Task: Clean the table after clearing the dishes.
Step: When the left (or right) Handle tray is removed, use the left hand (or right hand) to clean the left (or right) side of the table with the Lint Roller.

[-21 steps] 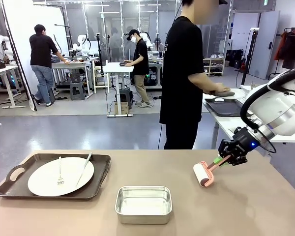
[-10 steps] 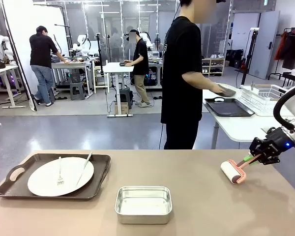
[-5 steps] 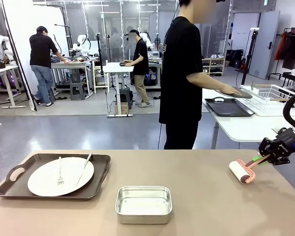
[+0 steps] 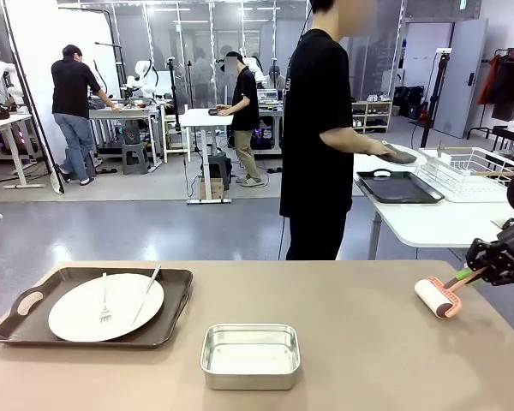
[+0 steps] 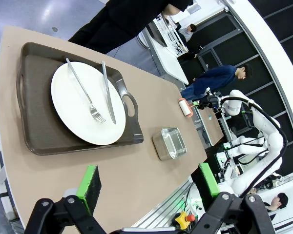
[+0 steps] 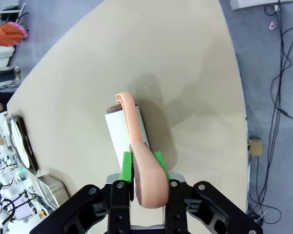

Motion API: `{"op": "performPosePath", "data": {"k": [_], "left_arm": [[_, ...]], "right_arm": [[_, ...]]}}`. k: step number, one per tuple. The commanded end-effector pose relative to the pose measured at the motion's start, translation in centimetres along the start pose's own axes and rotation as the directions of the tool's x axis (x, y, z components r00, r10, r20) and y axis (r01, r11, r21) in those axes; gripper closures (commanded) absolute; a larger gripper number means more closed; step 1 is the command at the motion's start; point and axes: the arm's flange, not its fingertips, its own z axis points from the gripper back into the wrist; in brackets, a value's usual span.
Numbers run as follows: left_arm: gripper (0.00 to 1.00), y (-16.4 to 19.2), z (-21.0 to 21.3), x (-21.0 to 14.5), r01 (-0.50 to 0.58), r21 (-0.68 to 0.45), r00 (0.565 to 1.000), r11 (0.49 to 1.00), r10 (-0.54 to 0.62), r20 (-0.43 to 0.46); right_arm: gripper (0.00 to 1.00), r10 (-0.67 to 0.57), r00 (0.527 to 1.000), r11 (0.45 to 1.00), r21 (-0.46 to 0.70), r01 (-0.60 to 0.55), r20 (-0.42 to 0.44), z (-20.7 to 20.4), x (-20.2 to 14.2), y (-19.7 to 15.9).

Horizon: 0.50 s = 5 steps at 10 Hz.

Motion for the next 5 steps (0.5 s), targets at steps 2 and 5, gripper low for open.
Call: {"op": "performPosePath", "data": {"k": [2,5], "left_arm": [[0.0,-0.1,0.2,-0.1,-0.001,-0.012,1.0,1.0,0.001,0.008],[0.0,-0.1,0.2,-0.1,-0.001,-0.012,1.0,1.0,0.001,0.008]], "right_arm": [[0.79,-0.017,0.997,0.973,-0.226,0.035,0.078,-2.5,-1.3,-2.6],[0.79,0.013,0.99,0.955,-0.296,0.029,0.141,-1.4,-1.9,-2.1]]}}
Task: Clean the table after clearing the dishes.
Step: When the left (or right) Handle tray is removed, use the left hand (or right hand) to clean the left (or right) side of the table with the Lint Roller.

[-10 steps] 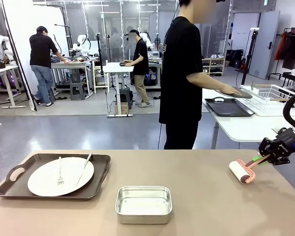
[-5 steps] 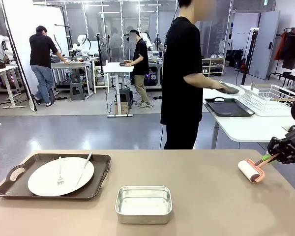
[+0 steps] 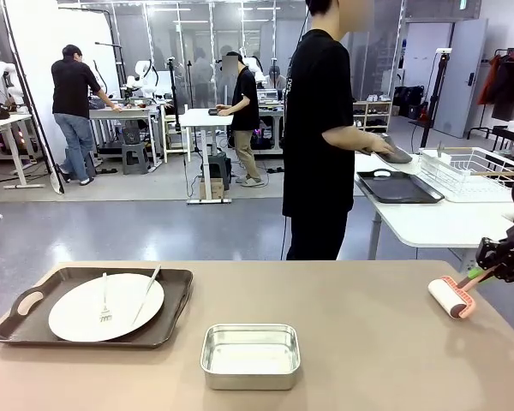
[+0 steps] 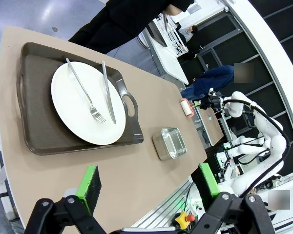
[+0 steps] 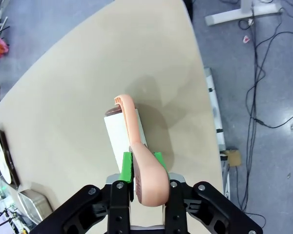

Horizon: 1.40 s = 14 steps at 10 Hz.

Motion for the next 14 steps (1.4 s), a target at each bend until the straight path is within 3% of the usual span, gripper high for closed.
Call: {"op": "performPosePath", "data": {"k": [1,2,6,9,14], "left_arm": [[0.0,-0.1,0.2,-0.1,-0.001,-0.012,1.0,1.0,0.001,0.008],[0.0,-0.1,0.2,-0.1,-0.001,-0.012,1.0,1.0,0.001,0.008],[0.0,-0.1,0.2,-0.1,-0.001,-0.012,1.0,1.0,0.001,0.008],[0.0,-0.1,0.2,-0.1,-0.001,-0.012,1.0,1.0,0.001,0.008],[0.0,-0.1,0.2,-0.1,-0.001,-0.012,1.0,1.0,0.001,0.008]], "right_arm": [[0.79,-0.019,0.999,0.981,-0.193,0.026,0.04,-2.8,-1.3,-1.8],[0.79,-0.018,0.998,0.966,-0.255,0.034,0.065,-2.1,-1.2,-1.6],[0.79,0.016,1.0,0.998,0.052,-0.017,0.019,1.3,-1.0,0.7],[0.79,0.078,0.994,0.995,0.058,-0.082,0.08,6.1,-1.2,3.7],[0.79,0.173,0.985,0.981,0.091,-0.173,0.011,6.9,-4.4,8.4]]}}
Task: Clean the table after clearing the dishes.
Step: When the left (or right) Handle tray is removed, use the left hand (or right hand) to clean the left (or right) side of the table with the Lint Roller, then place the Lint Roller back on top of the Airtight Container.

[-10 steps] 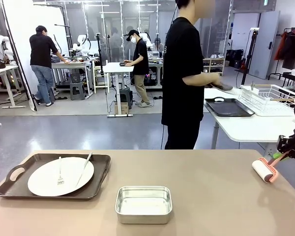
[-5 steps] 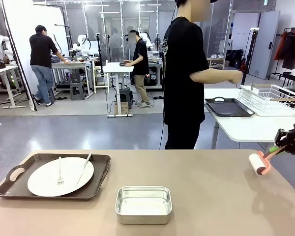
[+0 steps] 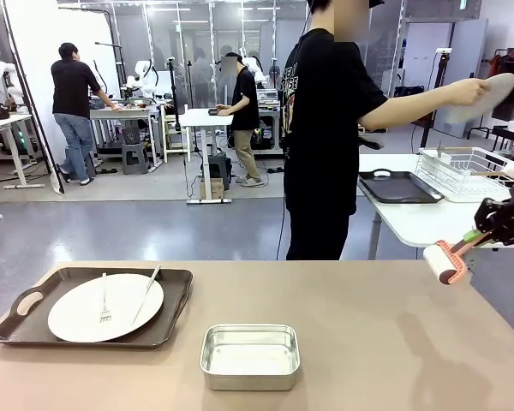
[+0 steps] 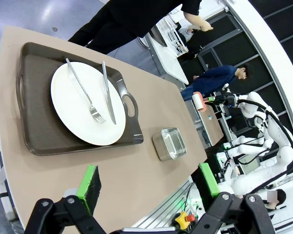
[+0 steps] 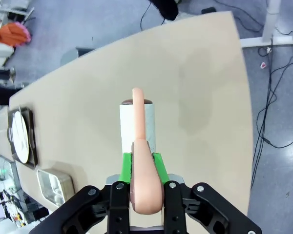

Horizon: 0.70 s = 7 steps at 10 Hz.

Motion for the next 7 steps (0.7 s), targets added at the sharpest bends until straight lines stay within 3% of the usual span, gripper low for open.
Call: {"op": "performPosePath", "data": {"k": [1,7], "left_arm": [[0.0,-0.1,0.19,-0.09,-0.001,-0.012,1.0,1.0,0.001,0.008],[0.0,-0.1,0.19,-0.09,-0.001,-0.012,1.0,1.0,0.001,0.008]], "right_arm": [[0.79,-0.017,1.0,1.0,-0.004,0.017,0.026,0.6,0.66,-0.81],[0.79,-0.017,1.0,1.0,-0.004,0.017,0.026,0.6,0.66,-0.81]]}}
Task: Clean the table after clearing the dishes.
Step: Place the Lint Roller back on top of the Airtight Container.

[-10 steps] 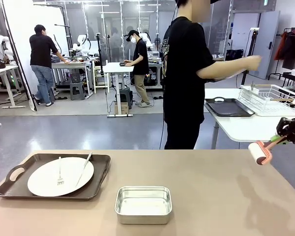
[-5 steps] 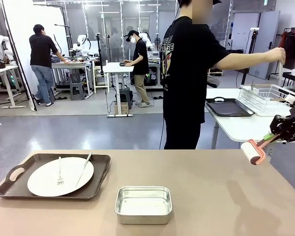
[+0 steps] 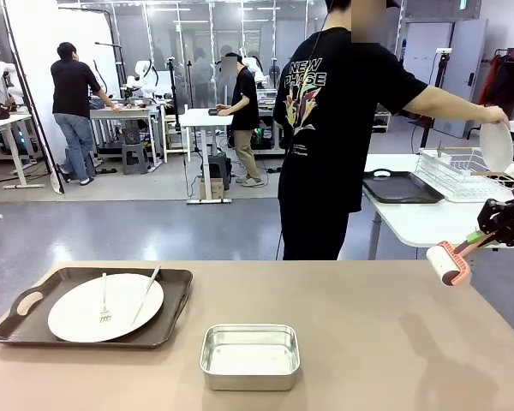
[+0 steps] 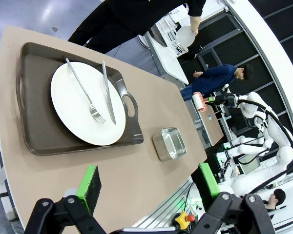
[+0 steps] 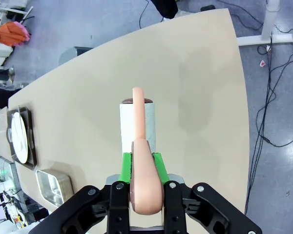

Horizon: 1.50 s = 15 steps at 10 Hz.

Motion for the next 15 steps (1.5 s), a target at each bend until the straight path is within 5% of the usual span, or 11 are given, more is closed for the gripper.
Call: {"op": "performPosePath", "data": {"k": [1,8,12,15], "left_arm": [[0.0,-0.1,0.2,-0.1,-0.001,-0.011,1.0,1.0,0.002,0.008],[0.0,-0.1,0.2,-0.1,-0.001,-0.011,1.0,1.0,0.002,0.008],[0.0,-0.1,0.2,-0.1,-0.001,-0.011,1.0,1.0,0.002,0.008],[0.0,-0.1,0.2,-0.1,-0.001,-0.011,1.0,1.0,0.002,0.008]], "right_arm": [[0.79,0.001,1.0,1.0,0.002,-0.001,0.01,-0.1,0.3,0.3],[0.79,0.001,1.0,1.0,0.0,-0.001,0.001,0.0,0.1,0.0],[0.79,0.436,0.9,0.9,0.044,-0.435,-0.026,-2.9,-1.3,13.4],[0.79,0.648,0.761,0.761,0.089,-0.642,-0.048,-5.5,-4.7,22.0]]}}
